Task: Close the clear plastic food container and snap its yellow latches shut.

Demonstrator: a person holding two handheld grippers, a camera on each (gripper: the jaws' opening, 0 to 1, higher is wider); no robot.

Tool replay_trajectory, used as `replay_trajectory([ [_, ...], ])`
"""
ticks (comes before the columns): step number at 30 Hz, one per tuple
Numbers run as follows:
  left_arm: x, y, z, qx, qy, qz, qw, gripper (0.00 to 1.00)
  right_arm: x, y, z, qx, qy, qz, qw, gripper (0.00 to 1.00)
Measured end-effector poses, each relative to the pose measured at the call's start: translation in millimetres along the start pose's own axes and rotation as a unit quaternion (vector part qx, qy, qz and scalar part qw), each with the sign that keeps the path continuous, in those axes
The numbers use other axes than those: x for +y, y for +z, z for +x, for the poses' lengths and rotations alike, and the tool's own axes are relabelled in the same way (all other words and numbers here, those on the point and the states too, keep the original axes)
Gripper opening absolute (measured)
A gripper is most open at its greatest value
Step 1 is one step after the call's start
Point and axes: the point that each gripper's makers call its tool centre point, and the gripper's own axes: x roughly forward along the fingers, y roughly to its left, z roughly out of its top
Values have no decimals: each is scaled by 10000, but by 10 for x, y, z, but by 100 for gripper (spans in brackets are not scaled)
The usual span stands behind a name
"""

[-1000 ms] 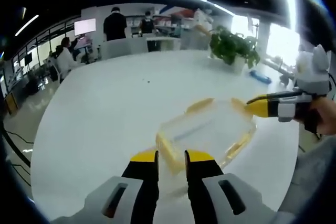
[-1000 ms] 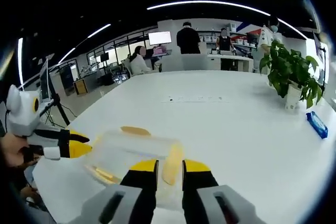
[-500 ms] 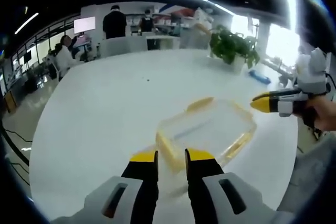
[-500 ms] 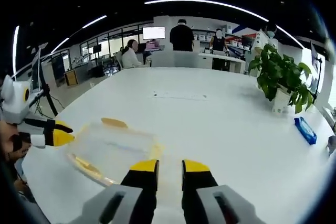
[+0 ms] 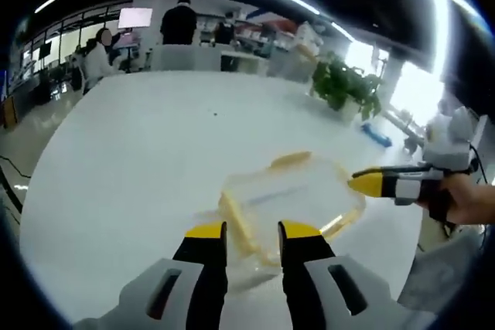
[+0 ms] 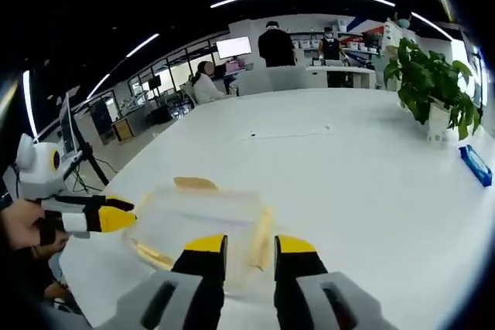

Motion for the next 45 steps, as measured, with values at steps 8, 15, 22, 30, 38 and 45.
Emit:
replay_trajectory([
  [8,-61,-67,63,87,-175,-575,9982,34,6,0,87,-2,232,592,9980,24],
  [15,-93,-71,93,82,-187,-592,9980,39,23,-8,108,96,324,695,9970,27],
  [22,-110,-68,107,35,-65,-649,9979,36,23,-5,127,249,376,636,9970,26],
  [30,-236,-76,123,360,-448,-1242,9906,33,30,-15,127,383,560,843,9941,25],
  [38,-136,-53,80,343,-280,-778,9960,33,26,-32,142,560,758,998,9905,24],
  [45,-84,-28,90,297,-276,-698,9967,33,98,6,132,517,953,1158,9873,23],
])
